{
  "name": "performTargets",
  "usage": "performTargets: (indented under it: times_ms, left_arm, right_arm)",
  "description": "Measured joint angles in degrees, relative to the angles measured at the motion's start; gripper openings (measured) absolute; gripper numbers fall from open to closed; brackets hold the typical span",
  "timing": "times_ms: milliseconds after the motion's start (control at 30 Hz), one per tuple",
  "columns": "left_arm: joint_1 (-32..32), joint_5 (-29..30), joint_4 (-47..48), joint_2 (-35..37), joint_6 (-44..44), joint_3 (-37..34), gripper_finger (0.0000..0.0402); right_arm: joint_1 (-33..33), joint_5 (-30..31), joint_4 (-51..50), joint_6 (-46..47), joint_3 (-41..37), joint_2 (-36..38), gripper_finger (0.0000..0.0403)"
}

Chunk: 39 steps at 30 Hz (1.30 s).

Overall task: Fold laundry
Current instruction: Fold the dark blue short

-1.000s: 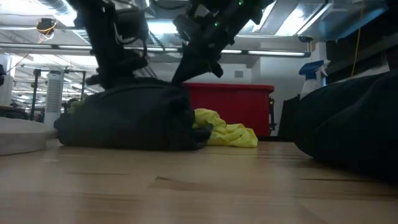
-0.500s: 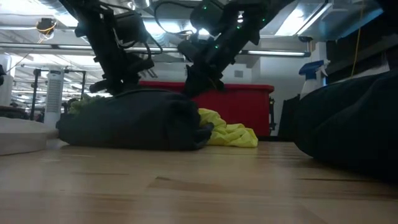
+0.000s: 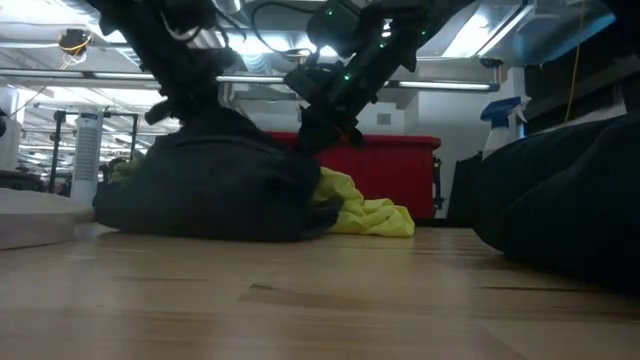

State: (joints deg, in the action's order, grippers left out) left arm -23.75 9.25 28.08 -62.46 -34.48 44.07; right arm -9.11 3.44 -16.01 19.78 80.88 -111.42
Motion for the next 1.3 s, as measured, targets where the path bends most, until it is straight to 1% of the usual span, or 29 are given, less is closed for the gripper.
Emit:
performTargets:
  times_ms: [67,167,300,367,467,600,733,900,967,1133,1233,1300]
  left_arm:
    - [-0.23,0.97,1.73,0.29,-0.05,0.05,0.0047]
    - [-0.79,-0.94,5.06,-0.48,-1.69,-0.44,0.0047]
    - [-0.57,-2.17,5.38,-1.82,-3.94,-2.90,0.0047]
    - [-0.63,-1.79,4.07,-2.28,-3.58,-3.95,0.0047]
    - [-0.29,-1.37,0.49,-2.58,0.02,-5.75,0.0047]
    - [-0.24,-1.91,-1.09,-2.32,1.07,-6.03,0.0047]
    - [-0.26,-4.32,-2.11,-1.92,0.89,-6.00,0.0048]
    - [-0.72,-9.33,-0.87,-1.94,1.92,-5.96,0.0048]
    - [-0.70,-10.44,-0.47,-1.94,1.92,-5.96,0.0048]
    - [-0.70,-13.97,-2.13,-1.94,1.57,-5.96,0.0048]
    - [-0.70,-14.42,-2.21,-1.94,0.24,-5.96,0.0048]
    - [-0.70,-14.29,-2.21,-2.04,1.72,-5.96,0.0048]
  right_arm:
    - [0.05,0.00,0.02,0.10,0.00,0.14,0.0000]
    - [0.05,-1.01,-0.16,0.54,0.00,0.16,0.0000]
    - [0.05,-1.53,-0.31,1.15,0.00,-0.10,0.0000]
    - [0.07,-1.33,-0.15,1.22,0.00,-0.12,0.0000]
    - [0.07,-0.45,0.34,2.00,0.00,-0.12,0.0001]
    - [0.07,-2.54,1.80,2.32,0.02,-0.14,0.0012]
    - [0.07,-4.10,2.49,1.29,0.02,-0.14,0.0041]
    - [0.07,-4.59,2.50,0.92,0.02,-0.14,0.0096]
    - [0.07,-4.75,2.54,0.60,0.02,-0.14,0.0119]
    - [0.07,-6.68,2.62,-0.55,0.02,-0.14,0.0167]
    - [0.09,-8.64,2.98,-0.25,0.02,-0.14,0.0186]
    - [0.07,-9.66,3.15,0.89,0.02,-0.14,0.0194]
